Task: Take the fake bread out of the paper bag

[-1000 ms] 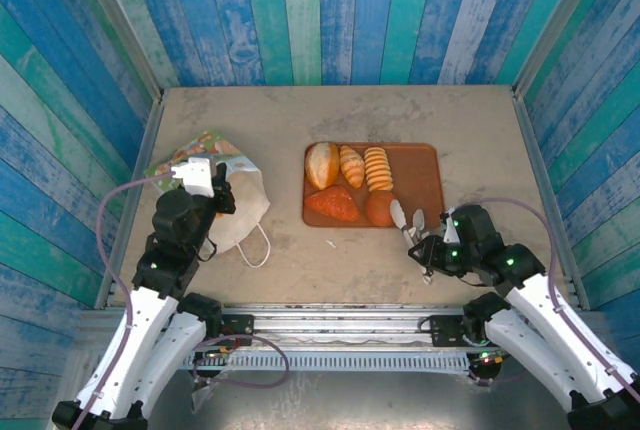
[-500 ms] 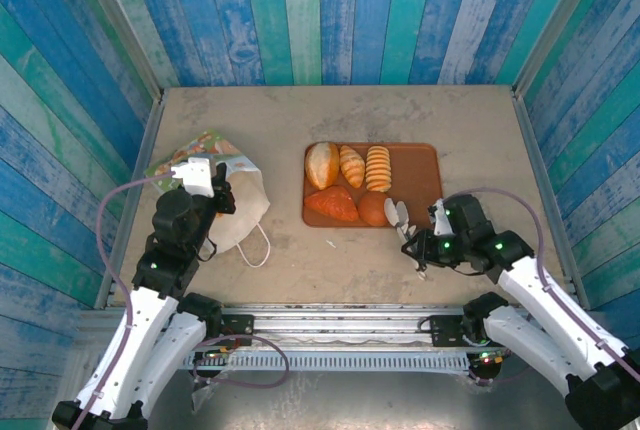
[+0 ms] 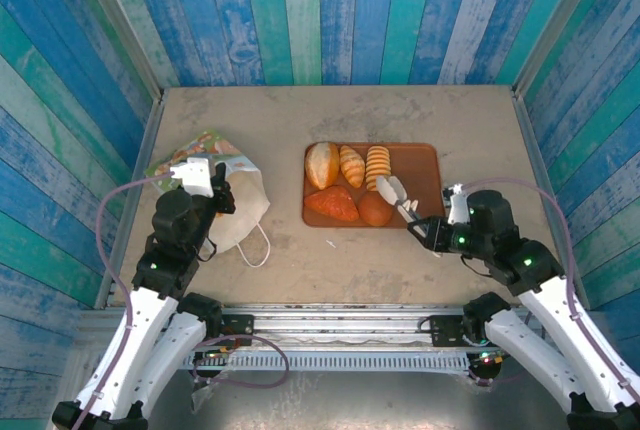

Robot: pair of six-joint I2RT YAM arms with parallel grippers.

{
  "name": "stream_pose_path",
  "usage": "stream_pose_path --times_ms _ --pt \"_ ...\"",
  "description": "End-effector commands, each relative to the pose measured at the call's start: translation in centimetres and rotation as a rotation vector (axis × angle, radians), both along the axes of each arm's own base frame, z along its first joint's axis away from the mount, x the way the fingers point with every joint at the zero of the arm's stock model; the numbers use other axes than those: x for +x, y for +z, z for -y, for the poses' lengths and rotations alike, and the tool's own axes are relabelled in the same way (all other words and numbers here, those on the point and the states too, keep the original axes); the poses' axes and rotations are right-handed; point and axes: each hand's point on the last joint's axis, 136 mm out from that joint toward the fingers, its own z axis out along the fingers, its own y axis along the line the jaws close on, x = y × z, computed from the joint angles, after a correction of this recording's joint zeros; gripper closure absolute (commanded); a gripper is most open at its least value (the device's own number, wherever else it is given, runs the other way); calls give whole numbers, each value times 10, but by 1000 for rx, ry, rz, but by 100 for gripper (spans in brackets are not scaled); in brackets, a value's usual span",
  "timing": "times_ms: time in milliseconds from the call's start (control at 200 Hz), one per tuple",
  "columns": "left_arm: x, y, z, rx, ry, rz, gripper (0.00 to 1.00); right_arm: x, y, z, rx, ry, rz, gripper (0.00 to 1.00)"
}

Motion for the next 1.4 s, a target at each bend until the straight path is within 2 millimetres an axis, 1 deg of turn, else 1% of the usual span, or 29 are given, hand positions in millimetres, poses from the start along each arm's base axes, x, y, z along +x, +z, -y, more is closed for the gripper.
stream_pose_path --times_ms 0,105,125,165,205,351,411,471,491,591,691,751,856,952,1057,1132,1192,1297,1392 --pt "-1 8 -6 1 31 38 100 1 35 -28 73 154 122 69" --pt "-3 10 -12 22 58 44 100 -4 41 -48 35 256 168 69" --pt "-4 11 -13 29 63 46 100 -11 42 -58 33 302 177 68" --pt "-5 12 -16 48 76 47 100 -15 44 -71 23 355 199 69" --pt "-6 11 -20 64 96 46 100 -22 46 -88 19 424 225 68" --pt "-12 9 -31 80 148 52 100 -40 39 -144 -41 603 279 68" --pt "-13 9 -33 70 156 61 100 -46 32 -168 -76 670 300 68" --pt "-14 11 -32 67 153 75 100 -48 21 -190 -111 713 303 68" --pt "-14 12 -32 69 150 79 100 -47 12 -197 -131 720 291 68" --pt "-13 14 -30 70 142 85 100 -45 -10 -232 -200 756 281 69" --pt "-13 14 -27 73 123 86 100 -45 -25 -267 -270 801 306 69" --pt "-13 13 -26 72 116 86 100 -43 -32 -285 -312 813 327 69" --pt "-13 14 -24 69 102 91 100 -28 -45 -305 -387 775 347 69" --pt "-13 15 -21 66 88 95 100 -15 -50 -322 -426 746 368 68" --pt "-14 17 -17 52 69 97 100 -6 -52 -339 -422 730 387 67" --pt "-14 17 -15 45 57 97 100 1 -57 -348 -437 713 391 66" --pt "-15 18 -16 41 57 99 100 8 -62 -352 -456 690 386 63" --pt "-17 20 -14 29 48 110 100 13 -69 -364 -460 691 382 60" --pt "-17 21 -12 21 34 114 100 22 -78 -370 -466 675 362 57"
